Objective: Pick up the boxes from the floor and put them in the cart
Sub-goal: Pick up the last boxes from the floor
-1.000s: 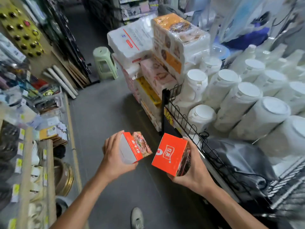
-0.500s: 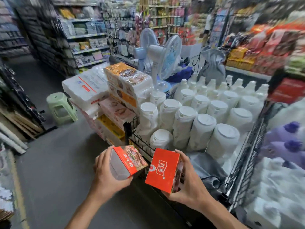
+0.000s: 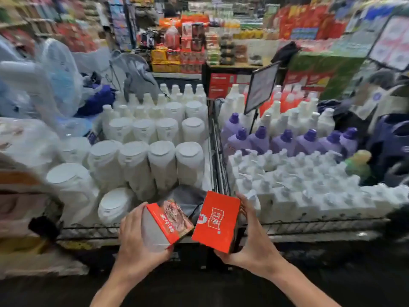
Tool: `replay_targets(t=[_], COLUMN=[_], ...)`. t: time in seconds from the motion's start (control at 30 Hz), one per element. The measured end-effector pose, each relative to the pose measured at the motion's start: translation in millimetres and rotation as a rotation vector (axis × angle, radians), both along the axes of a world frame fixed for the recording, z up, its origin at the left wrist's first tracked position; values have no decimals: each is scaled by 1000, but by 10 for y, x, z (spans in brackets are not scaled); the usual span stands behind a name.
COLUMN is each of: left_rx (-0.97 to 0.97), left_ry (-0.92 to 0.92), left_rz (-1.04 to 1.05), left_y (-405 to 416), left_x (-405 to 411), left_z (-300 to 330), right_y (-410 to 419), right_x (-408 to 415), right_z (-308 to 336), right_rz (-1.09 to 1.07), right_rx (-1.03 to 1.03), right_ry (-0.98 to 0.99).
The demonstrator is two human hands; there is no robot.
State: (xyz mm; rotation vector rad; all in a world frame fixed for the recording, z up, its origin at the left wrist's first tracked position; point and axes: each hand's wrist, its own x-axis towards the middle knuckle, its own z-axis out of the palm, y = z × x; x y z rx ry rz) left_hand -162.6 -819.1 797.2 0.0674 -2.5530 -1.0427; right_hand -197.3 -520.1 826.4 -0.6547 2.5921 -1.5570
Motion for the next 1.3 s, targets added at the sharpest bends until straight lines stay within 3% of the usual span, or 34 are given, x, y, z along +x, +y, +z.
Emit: replay_targets(t=[0.4, 0.6, 0.9, 1.3], left_rx=[-43, -23, -86, -114], left_ry=[49, 99, -52, -39], left_rz=[-566, -757, -952, -1291], left_y=[2251, 3714, 5850, 7965], left_x=[-374, -239, 17, 146], left_z=[136, 198, -9, -199], right_y=[2034, 3286, 5078, 6387], right_x=[919, 1474, 2389, 3054], right_z=[116, 156, 183, -212], right_rz=[-433, -595, -862, -1199], right_rx=[-89, -101, -94, -118], right_ry=[17, 58, 65, 29])
